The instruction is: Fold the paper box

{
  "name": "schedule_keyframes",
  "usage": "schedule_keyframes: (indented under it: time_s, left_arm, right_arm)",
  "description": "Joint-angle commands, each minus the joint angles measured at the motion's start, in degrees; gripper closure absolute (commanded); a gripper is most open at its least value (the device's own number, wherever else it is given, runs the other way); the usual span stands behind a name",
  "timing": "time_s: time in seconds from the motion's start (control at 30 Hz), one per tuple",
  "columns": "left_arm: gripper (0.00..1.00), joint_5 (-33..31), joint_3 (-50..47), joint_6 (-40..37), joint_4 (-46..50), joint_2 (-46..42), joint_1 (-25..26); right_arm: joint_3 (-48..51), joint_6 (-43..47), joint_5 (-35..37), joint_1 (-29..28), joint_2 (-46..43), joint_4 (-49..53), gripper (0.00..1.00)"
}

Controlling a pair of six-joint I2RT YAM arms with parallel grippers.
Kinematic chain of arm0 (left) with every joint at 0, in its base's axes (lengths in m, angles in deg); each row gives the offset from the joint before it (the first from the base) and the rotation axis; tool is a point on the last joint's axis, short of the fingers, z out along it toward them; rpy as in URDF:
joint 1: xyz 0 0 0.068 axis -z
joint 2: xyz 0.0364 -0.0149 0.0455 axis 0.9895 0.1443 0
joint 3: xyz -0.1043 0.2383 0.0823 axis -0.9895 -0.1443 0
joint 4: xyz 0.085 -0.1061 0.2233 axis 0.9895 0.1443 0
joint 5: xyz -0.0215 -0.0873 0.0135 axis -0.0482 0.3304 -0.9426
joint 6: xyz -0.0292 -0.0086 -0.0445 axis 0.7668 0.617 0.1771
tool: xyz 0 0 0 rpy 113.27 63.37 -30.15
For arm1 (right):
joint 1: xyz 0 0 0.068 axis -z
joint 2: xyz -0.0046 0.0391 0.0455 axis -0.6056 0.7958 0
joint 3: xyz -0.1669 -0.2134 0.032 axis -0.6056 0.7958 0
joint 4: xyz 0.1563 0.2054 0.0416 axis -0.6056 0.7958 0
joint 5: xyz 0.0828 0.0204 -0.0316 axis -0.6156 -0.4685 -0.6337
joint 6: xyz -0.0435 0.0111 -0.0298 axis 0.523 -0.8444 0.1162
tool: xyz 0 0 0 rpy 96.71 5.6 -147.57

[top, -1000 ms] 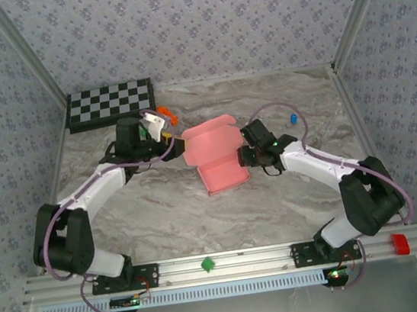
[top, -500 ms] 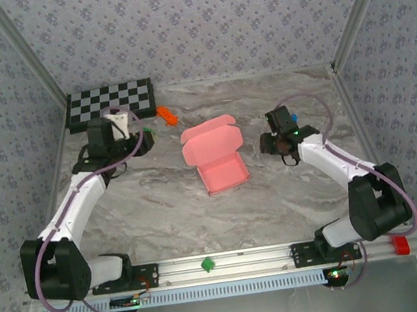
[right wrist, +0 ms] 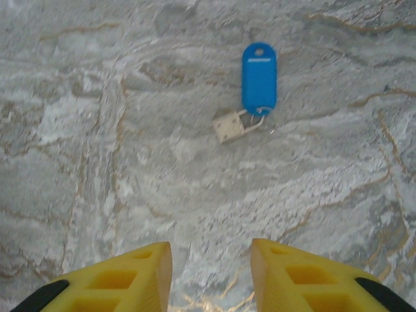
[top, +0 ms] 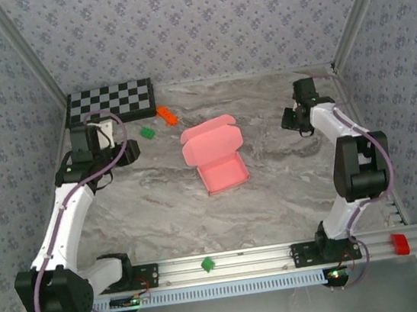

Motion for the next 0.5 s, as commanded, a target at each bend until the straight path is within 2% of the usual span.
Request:
schedule_keyframes:
  time_s: [0.0, 0.17, 0.47]
  left_arm:
    - [0.40, 1.8, 0.1, -1.5, 2.0, -0.5, -0.5]
    - [0.40, 1.8, -0.6, -1.9, 1.8, -0.7, -0.6]
    - [0.40, 1.3, -0.9, -2.6, 2.0, -0.6, -1.3]
  right_arm:
    - [-4.1, 1.7, -5.2, 2.8, 3.6, 1.9, 0.65]
    - [-8.4, 2.2, -8.1, 6.1, 8.6, 2.5, 0.76]
    - [-12.8, 1.2, -9.7, 8.8, 14.7, 2.8, 0.79]
